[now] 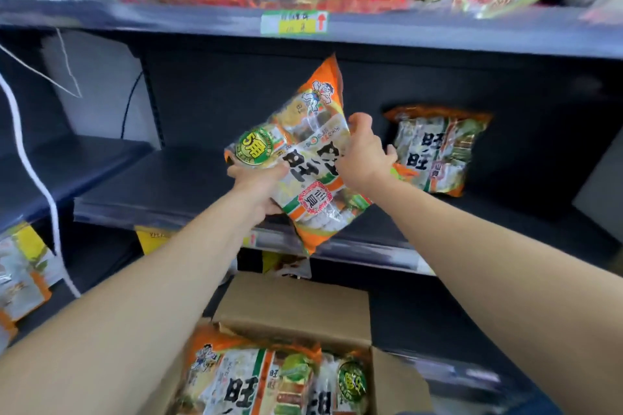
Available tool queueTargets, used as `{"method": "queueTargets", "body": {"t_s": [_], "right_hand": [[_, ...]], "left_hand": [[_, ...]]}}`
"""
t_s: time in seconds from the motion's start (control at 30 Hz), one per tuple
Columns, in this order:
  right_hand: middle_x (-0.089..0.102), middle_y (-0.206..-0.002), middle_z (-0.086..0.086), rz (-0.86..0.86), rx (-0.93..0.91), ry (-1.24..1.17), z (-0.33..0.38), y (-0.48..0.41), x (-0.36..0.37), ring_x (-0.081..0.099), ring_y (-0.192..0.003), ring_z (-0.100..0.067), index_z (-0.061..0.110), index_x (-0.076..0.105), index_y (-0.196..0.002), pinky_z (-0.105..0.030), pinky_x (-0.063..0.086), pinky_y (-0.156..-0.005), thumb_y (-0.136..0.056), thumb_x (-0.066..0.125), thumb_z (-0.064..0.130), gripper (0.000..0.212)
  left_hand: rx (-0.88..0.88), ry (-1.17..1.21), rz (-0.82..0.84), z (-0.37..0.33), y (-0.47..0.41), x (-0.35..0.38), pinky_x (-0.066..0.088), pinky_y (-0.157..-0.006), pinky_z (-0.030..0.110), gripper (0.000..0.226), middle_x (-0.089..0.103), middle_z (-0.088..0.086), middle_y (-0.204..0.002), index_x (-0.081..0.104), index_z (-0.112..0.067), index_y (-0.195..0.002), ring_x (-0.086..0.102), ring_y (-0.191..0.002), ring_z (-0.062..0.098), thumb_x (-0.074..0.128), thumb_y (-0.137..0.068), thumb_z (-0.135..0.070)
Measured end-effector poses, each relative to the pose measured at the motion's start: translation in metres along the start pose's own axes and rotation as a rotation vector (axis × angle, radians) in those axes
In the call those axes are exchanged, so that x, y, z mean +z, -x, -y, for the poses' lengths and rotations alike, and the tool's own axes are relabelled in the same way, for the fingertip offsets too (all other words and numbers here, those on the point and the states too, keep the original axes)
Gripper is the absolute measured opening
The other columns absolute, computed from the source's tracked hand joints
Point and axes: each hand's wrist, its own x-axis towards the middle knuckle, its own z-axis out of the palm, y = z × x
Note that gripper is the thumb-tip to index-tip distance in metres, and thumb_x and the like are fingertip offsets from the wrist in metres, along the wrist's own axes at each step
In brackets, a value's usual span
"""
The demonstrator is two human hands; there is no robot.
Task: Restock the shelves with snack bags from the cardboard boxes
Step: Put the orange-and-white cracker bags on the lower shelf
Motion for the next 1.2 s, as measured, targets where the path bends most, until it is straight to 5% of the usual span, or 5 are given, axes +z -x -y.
{"method": "queueTargets", "body": {"t_s": [0.43, 0.63, 0.8, 1.07, 1.2], "right_hand": [[0.051, -0.129, -0.005, -0.126, -0.227, 0.515, -0.13, -0.08, -0.072, 0.041, -0.125, -0.027, 0.014, 0.035, -0.138, -0.051, 0.007, -0.116, -0.075, 0.048, -0.007, 0.068], [0.04, -0.144, -0.003, -0.07, -0.362, 0.653, -0.192, -0.095, -0.051, 0.025, -0.137, -0.032, 0.031, 0.04, -0.14, -0.056, 0.007, -0.114, -0.076, 0.06, -0.002, 0.075], [0.011, -0.157, -0.008, -0.144, -0.081, 0.442, -0.232, -0.089, -0.029, 0.01, -0.143, -0.033, 0.035, 0.014, -0.149, -0.053, 0.018, -0.112, -0.087, 0.062, 0.021, 0.08], [0.038, -0.135, -0.018, -0.006, 0.455, 0.058, -0.263, -0.077, -0.019, 0.055, -0.112, -0.041, 0.011, 0.025, -0.139, -0.04, 0.045, -0.079, -0.088, 0.063, 0.04, 0.069], [0.031, -0.138, -0.019, -0.045, 0.497, -0.064, -0.265, -0.08, -0.012, 0.051, -0.114, -0.042, 0.008, 0.021, -0.143, -0.042, 0.044, -0.09, -0.091, 0.059, 0.027, 0.067]], "left_hand": [[-0.25, 0.064, 0.473, 0.054, -0.024, 0.185, 0.043, -0.102, 0.052, 0.03, 0.055, 0.014, -0.132, 0.046, -0.007, -0.13, 0.053, -0.123, 0.036, 0.043, -0.1, -0.009], [-0.179, -0.383, 0.009, 0.072, -0.051, 0.205, 0.053, -0.085, 0.041, 0.082, 0.03, 0.017, -0.145, 0.029, -0.003, -0.141, 0.042, -0.127, 0.034, 0.078, -0.077, -0.019], [0.126, -0.876, 0.14, 0.07, -0.069, 0.207, 0.04, -0.106, 0.043, 0.101, 0.016, 0.012, -0.151, 0.013, -0.014, -0.15, 0.036, -0.133, 0.034, 0.078, -0.075, -0.033], [0.171, -0.814, 0.202, 0.081, -0.087, 0.227, 0.046, -0.101, 0.037, 0.085, 0.026, 0.011, -0.144, 0.025, -0.016, -0.147, 0.047, -0.121, 0.03, 0.075, -0.079, -0.021], [0.083, -0.615, 0.393, 0.085, -0.092, 0.225, 0.047, -0.102, 0.04, 0.088, 0.05, 0.002, -0.136, 0.036, -0.026, -0.143, 0.054, -0.118, 0.022, 0.08, -0.067, -0.02]]}}
